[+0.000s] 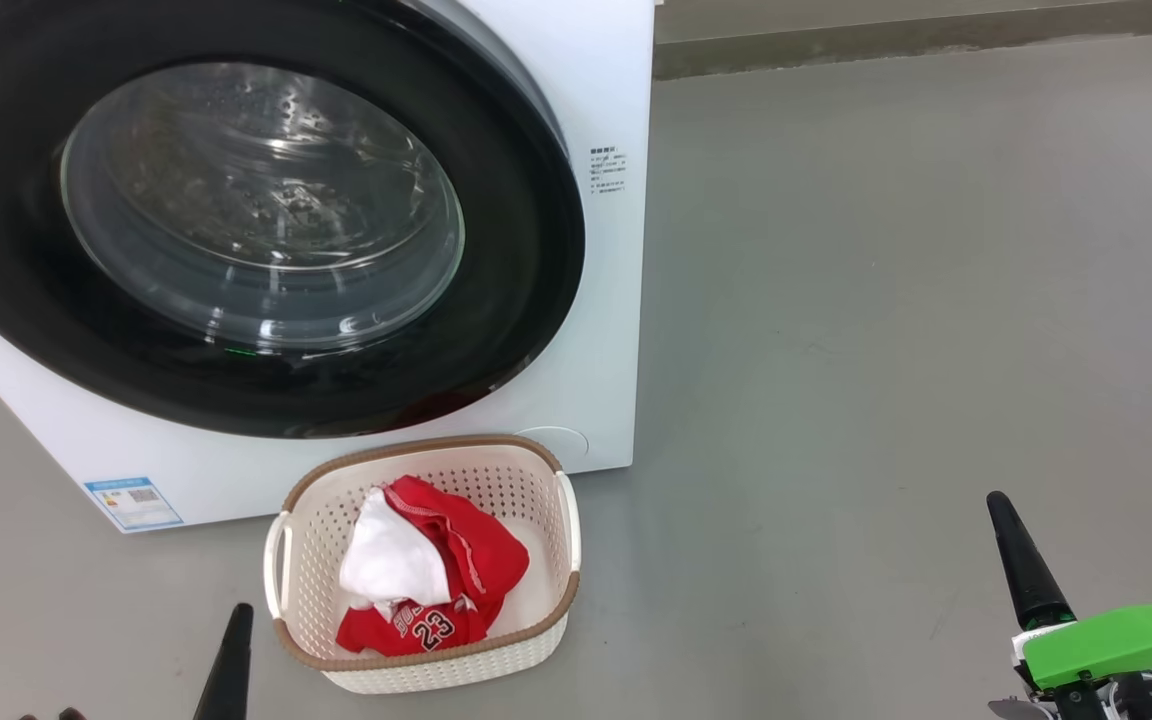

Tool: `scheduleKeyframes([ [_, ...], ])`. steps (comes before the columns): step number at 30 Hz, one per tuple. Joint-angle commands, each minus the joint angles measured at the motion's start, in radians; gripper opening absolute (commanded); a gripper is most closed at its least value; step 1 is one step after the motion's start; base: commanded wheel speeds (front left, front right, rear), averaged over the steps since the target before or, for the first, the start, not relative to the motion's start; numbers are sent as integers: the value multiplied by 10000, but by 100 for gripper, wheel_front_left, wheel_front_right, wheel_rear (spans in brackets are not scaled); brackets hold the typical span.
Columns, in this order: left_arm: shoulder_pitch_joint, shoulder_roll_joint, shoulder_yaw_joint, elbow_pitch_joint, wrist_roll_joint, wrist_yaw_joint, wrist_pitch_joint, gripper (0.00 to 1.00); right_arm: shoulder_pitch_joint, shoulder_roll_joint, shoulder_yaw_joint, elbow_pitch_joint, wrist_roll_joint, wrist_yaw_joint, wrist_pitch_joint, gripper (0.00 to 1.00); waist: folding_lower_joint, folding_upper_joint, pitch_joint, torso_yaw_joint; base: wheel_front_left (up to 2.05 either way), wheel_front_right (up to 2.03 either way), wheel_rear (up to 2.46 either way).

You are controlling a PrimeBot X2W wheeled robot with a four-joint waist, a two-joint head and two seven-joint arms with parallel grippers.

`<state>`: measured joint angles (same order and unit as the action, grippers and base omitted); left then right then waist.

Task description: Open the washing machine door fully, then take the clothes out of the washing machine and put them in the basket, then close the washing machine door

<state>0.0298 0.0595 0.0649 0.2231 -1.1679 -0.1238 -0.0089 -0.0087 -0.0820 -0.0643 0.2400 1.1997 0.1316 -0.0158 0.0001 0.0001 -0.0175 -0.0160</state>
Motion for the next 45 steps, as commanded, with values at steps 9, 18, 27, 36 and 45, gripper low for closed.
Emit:
scheduleKeyframes([
  [9, -692, 40, 325, -111, -1105, -51, 300, 0, -589, 13, -70, -172, 1023, -6, 317, 0, -1, -1, 45, 36, 0, 0, 0],
  [18, -884, 3, 374, -19, -2024, -56, 560, 0, -701, 92, -183, -111, 1883, -7, 584, 0, -1, -1, 90, 71, 0, 0, 0],
  [27, -1075, -34, 422, 74, -2944, -61, 818, 0, -813, 171, -296, -50, 2743, -8, 852, 0, -1, -1, 135, 105, 0, 0, 0],
  [36, -1266, -71, 468, 166, -3862, -66, 1076, 0, -925, 250, -409, 11, 3600, -9, 1118, 0, -1, -1, 179, 140, 0, 0, 0],
  [45, -1378, -93, 496, 220, -4402, -69, 1227, 0, -991, 298, -478, 47, 4103, -9, 1277, 0, -1, -1, 205, 160, 0, 0, 0],
])
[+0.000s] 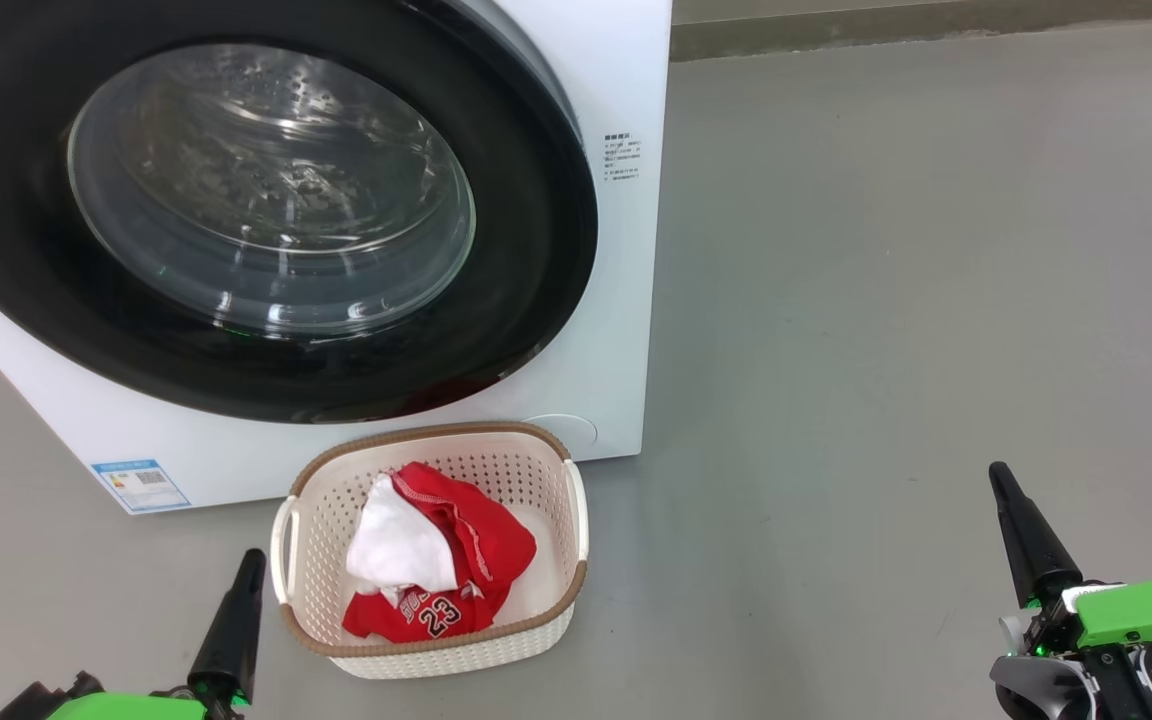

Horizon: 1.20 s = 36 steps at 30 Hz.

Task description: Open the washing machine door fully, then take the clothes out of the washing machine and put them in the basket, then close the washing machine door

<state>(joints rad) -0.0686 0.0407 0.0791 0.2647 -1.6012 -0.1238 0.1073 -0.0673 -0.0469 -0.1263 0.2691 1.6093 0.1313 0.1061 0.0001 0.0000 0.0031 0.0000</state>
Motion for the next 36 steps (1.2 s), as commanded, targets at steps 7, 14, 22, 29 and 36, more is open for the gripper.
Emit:
scheduleKeyframes([
  [7, -395, 95, 353, -196, -69, -69, 64, 0, -405, -51, 139, -245, 4, -6, 60, 0, 0, 0, 0, 0, 0, 0, 0],
  [14, -395, 95, 352, -196, -70, -69, 63, 0, -405, -49, 136, -244, 2, -6, 62, 0, 0, 0, 0, 0, 0, 0, 0],
  [22, -394, 95, 351, -196, -70, -69, 63, 0, -406, -47, 133, -244, 0, -6, 64, 0, 0, 0, 0, 0, 0, 0, 0],
  [29, -394, 95, 351, -196, -71, -69, 62, 0, -406, -46, 131, -244, -2, -6, 66, 0, 0, 0, 0, 0, 0, 0, 0],
  [36, -394, 95, 350, -197, -71, -69, 62, 0, -406, -44, 129, -244, -3, -6, 67, 0, 0, 0, 0, 0, 0, 0, 0],
])
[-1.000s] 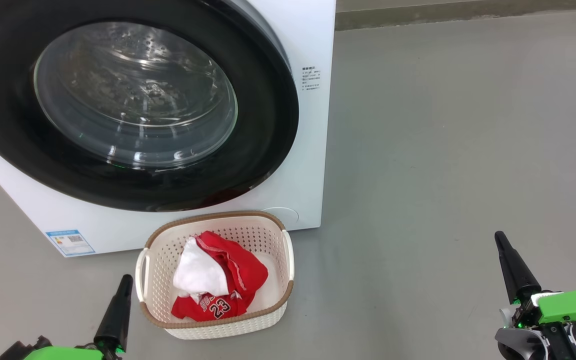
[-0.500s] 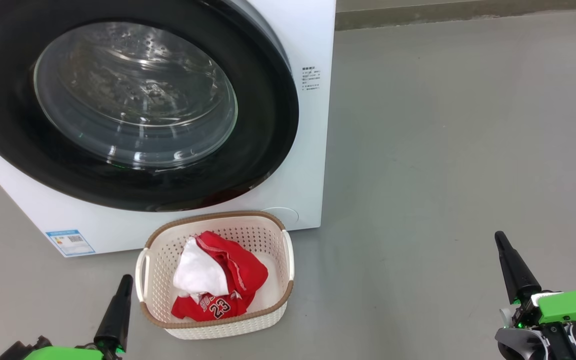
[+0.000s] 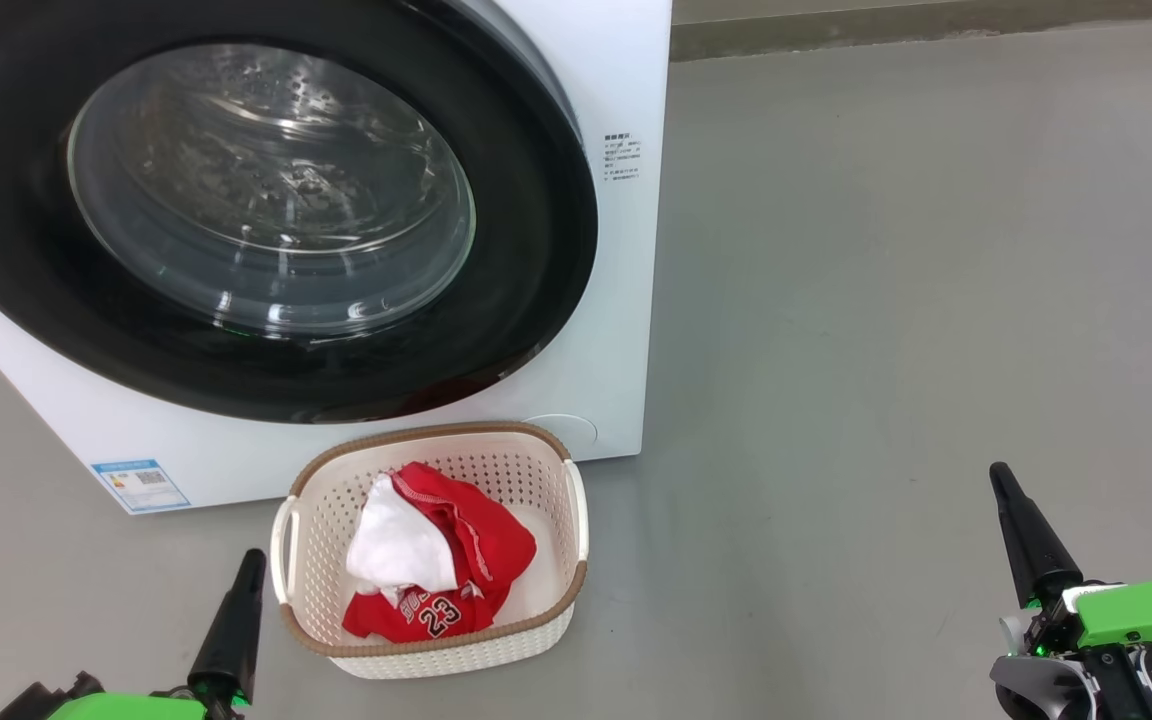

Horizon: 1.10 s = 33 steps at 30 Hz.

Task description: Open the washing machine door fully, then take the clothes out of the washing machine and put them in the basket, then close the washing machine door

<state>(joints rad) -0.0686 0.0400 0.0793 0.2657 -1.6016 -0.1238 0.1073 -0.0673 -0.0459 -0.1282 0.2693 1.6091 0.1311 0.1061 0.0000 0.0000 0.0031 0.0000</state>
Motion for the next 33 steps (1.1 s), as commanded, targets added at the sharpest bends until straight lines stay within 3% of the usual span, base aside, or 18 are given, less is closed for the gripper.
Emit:
scheduleKeyframes([
  [1, -394, 102, 348, -206, -68, -69, 62, 0, -406, -54, 148, -246, -2, -4, 67, 0, 0, 0, 0, 0, 0, 0, 0],
  [33, -394, 102, 346, -206, -69, -69, 61, 0, -407, -49, 142, -246, -7, -4, 73, 0, 0, 0, 0, 0, 0, 0, 0],
])
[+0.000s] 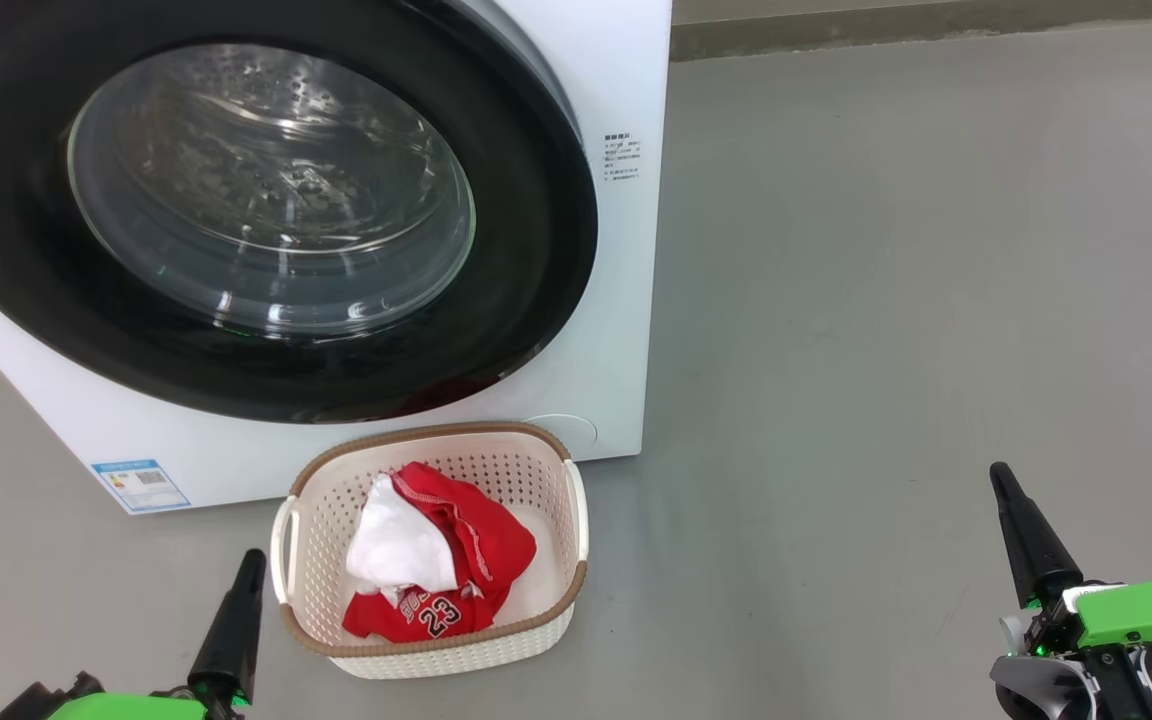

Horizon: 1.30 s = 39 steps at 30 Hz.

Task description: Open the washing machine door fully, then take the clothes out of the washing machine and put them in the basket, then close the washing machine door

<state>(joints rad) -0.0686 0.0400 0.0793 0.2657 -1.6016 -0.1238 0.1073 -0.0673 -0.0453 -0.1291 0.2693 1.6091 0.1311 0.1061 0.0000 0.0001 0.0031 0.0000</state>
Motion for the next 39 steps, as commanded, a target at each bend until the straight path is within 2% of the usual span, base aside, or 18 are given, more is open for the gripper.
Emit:
scheduleKeyframes([
  [1, -394, 102, 346, -206, -69, -69, 60, 0, -407, -55, 151, -246, -7, -4, 73, 0, 0, -1, 0, 0, 0, 0, 0],
  [39, -394, 102, 345, -207, -70, -69, 59, 0, -407, -52, 146, -245, -11, -4, 76, 0, 0, -1, 0, 0, 0, 0, 0],
])
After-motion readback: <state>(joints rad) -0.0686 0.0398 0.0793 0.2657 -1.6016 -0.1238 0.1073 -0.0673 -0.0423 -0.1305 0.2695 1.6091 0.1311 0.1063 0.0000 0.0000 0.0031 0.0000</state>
